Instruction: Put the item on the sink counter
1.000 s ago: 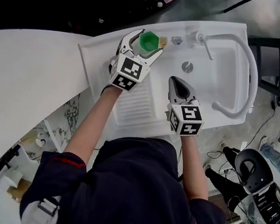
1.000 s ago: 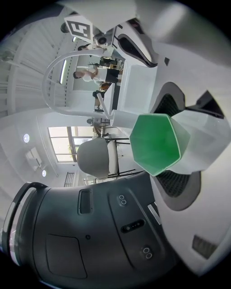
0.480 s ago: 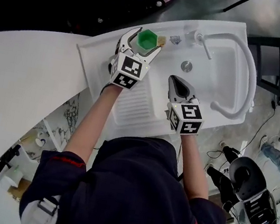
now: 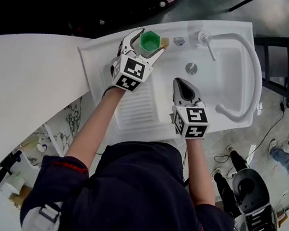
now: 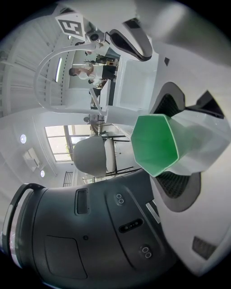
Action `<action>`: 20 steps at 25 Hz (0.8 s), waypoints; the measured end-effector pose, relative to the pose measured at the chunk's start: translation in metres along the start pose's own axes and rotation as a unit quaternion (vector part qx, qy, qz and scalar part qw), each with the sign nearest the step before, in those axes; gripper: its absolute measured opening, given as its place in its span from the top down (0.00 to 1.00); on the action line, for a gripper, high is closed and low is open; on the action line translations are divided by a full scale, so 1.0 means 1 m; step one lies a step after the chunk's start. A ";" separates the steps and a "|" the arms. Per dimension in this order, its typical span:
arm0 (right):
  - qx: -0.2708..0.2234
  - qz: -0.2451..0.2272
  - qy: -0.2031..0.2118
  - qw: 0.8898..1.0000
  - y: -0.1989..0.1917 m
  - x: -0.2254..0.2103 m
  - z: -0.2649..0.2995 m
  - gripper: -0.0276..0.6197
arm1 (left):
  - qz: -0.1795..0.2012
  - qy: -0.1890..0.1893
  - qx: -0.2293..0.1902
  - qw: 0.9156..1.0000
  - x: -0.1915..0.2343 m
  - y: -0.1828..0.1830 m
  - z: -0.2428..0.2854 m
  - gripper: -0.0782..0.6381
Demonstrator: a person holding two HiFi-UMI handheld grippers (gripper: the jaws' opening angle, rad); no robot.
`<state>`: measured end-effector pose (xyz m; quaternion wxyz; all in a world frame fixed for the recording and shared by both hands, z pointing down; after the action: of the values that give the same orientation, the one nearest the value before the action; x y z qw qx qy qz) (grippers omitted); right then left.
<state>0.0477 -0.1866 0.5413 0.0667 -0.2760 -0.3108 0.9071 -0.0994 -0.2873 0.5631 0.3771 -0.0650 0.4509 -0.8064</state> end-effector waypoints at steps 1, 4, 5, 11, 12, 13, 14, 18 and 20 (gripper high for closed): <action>0.000 0.000 0.000 1.000 0.000 -0.001 0.000 0.90 | 0.000 0.001 -0.001 1.000 0.000 0.000 0.001 0.39; 0.000 0.002 0.000 1.000 -0.001 -0.001 0.000 0.90 | 0.000 0.003 -0.004 1.000 0.001 0.000 0.001 0.39; 0.000 0.002 0.000 1.000 -0.001 -0.001 0.001 0.90 | 0.000 0.001 -0.007 1.000 0.001 0.001 0.001 0.39; -0.002 0.006 -0.002 1.000 0.001 -0.003 0.001 0.90 | -0.001 0.001 -0.014 1.000 0.001 0.002 0.000 0.39; -0.002 0.006 -0.002 1.000 0.001 -0.003 0.001 0.90 | -0.001 0.001 -0.014 1.000 0.001 0.002 -0.001 0.39; -0.003 0.005 -0.003 1.000 0.001 -0.003 0.001 0.90 | 0.000 0.002 -0.013 1.000 0.001 0.001 -0.001 0.39; -0.003 0.005 -0.003 1.000 0.001 -0.003 0.001 0.90 | 0.000 0.002 -0.013 1.000 0.001 0.001 -0.001 0.39; -0.001 0.005 -0.002 1.000 -0.001 -0.002 0.001 0.90 | 0.001 0.003 -0.014 1.000 0.000 0.001 -0.001 0.39; -0.001 0.003 -0.001 1.000 -0.001 -0.001 0.001 0.90 | 0.002 0.004 -0.015 1.000 0.000 0.002 -0.002 0.39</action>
<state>0.0480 -0.1863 0.5426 0.0629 -0.2760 -0.3106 0.9074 -0.0991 -0.2860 0.5603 0.3758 -0.0668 0.4642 -0.7993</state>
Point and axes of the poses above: the fingertips, and each gripper's own axes: z forward along the fingers, x to its left, y out of its top, the point moved 5 cm from there along -z, backward along the fingers, and after that the axes turned 13 degrees about z, right-handed, at the moved point
